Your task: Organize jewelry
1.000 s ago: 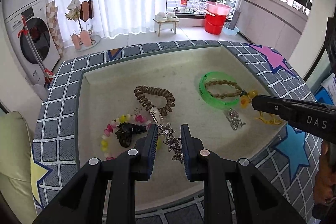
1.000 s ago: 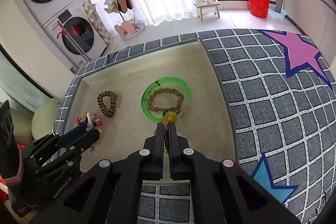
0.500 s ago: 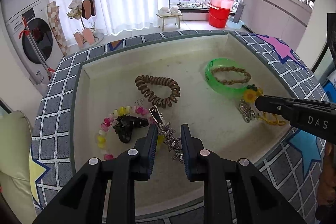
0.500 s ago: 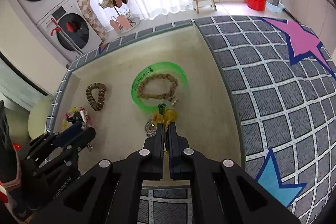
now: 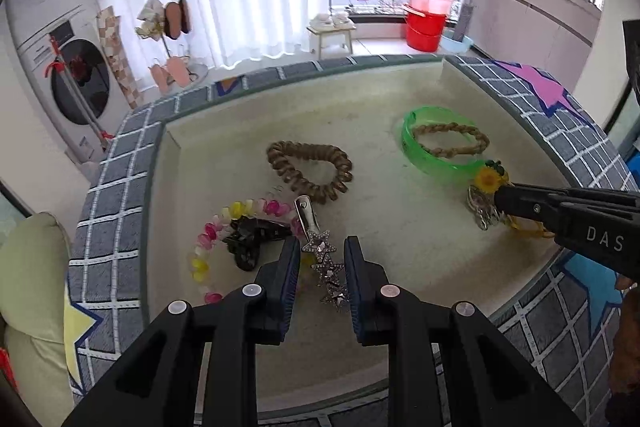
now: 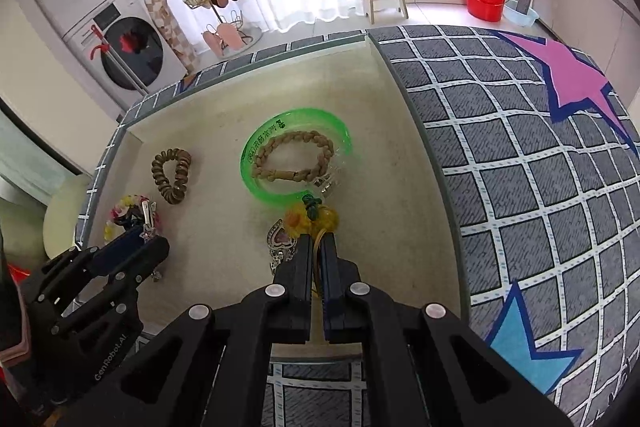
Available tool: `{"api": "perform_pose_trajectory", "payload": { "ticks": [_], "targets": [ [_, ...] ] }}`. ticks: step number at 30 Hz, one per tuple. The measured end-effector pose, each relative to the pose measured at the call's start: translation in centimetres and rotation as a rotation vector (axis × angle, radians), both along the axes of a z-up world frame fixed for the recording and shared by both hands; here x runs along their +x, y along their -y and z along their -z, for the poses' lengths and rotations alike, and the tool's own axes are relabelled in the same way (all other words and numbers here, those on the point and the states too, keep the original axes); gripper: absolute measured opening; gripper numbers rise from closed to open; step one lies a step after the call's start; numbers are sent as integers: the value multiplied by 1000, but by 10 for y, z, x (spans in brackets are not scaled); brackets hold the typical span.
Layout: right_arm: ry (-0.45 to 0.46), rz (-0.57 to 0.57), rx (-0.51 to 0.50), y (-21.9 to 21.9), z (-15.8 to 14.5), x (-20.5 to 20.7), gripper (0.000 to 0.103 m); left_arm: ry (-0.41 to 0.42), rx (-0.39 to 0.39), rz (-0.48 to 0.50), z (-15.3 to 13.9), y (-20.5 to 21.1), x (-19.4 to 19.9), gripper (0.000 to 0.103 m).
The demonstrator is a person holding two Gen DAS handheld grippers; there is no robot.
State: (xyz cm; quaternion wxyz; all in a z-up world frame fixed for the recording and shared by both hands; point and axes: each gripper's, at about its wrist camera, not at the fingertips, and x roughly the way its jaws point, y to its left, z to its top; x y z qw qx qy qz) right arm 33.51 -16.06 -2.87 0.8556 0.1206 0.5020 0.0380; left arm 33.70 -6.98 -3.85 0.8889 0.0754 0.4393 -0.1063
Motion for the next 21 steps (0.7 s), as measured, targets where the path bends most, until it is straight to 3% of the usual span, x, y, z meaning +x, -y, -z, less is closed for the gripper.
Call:
{"api": "perform_pose_trajectory", "payload": {
  "ticks": [2, 4, 6, 8, 20, 21],
  "targets": [
    [2, 4, 10, 2, -1, -1, 6, 19, 2, -10, -4, -1, -2, 37],
    [8, 11, 26, 5, -3, -1, 14, 25, 6, -9, -6, -2, -3, 38],
    [24, 23, 49, 9, -8, -4, 51, 33, 15, -10, -9, -2, -4, 38],
    [56, 37, 66, 11, -15, -7, 63, 39, 20, -13, -10, -2, -4, 38],
    [128, 74, 74, 16, -53, -41, 64, 70, 13, -25, -26, -6, -14, 39],
    [134, 75, 71, 16, -55, -45, 64, 73, 8, -28, -29, -7, -15, 67]
  ]
}}
